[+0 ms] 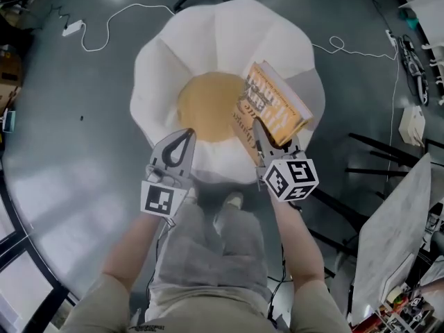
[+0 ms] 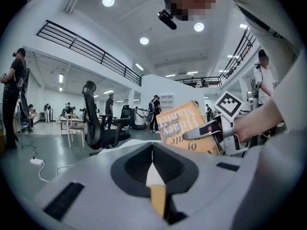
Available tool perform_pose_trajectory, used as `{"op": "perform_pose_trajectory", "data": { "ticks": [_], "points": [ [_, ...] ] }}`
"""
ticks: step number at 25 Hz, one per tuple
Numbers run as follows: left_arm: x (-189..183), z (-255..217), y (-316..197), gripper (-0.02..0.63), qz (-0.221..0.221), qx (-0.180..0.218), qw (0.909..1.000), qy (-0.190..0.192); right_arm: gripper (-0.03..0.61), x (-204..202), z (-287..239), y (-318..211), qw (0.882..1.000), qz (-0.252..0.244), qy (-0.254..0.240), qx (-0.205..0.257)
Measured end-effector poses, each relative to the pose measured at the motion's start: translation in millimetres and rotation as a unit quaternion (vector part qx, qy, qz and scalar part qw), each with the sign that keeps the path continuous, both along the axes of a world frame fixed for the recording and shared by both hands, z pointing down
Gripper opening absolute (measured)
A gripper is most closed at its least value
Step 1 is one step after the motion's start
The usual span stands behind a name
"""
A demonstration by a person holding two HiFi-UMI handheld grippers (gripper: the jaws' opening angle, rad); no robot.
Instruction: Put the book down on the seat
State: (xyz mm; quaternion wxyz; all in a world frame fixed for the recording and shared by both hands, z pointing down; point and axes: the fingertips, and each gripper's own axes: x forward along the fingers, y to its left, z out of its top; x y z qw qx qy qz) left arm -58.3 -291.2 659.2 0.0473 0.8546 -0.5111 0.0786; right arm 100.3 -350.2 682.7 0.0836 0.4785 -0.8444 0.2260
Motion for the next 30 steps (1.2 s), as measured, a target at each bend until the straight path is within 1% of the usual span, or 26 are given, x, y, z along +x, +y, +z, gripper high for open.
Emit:
{"op": "perform_pose_trajectory", "data": {
  "ticks": [6,10,13,15,18,21,25,27,30],
  "points": [
    [8.8,71.8,-6.7,0.009,0.003,-0.027,0.9996,0.001,0.152,-3.1,78.7,-4.4,0.999,-0.005,-0.006,-0.043],
    [5.6,118.0,-20.0,0.009,-0.001,-0.048,0.9988,0.010,0.152,-14.9,118.3,-6.9,0.998,-0.021,-0.005,-0.060],
    [-2.4,150.6,-37.0,0.009,-0.001,-0.038,0.9993,0.002,0.152,-24.1,147.1,-12.2,0.997,-0.029,-0.011,-0.072],
    [-8.7,171.8,-47.5,0.009,-0.005,-0.040,0.9992,-0.006,0.152,-29.7,167.6,-16.9,0.995,-0.026,-0.030,-0.090],
    [-15.1,202.2,-60.9,0.009,-0.012,-0.049,0.9987,-0.007,0.152,-38.0,199.2,-22.2,0.991,-0.022,-0.061,-0.120],
    [-16.7,230.8,-67.3,0.009,-0.013,-0.059,0.9982,-0.002,0.152,-47.9,228.1,-21.6,0.985,-0.035,-0.077,-0.149],
    [-12.8,268.1,-68.2,0.009,-0.006,-0.074,0.9973,-0.004,0.152,-56.7,261.9,-22.0,0.975,-0.047,-0.112,-0.185],
    [-10.8,284.8,-65.6,0.009,0.000,-0.082,0.9966,-0.010,0.152,-61.7,276.0,-20.5,0.974,-0.059,-0.109,-0.192],
    [-8.0,309.1,-59.2,0.009,0.008,-0.096,0.9951,-0.018,0.153,-65.5,297.4,-17.0,0.976,-0.076,-0.073,-0.190]
  ]
}}
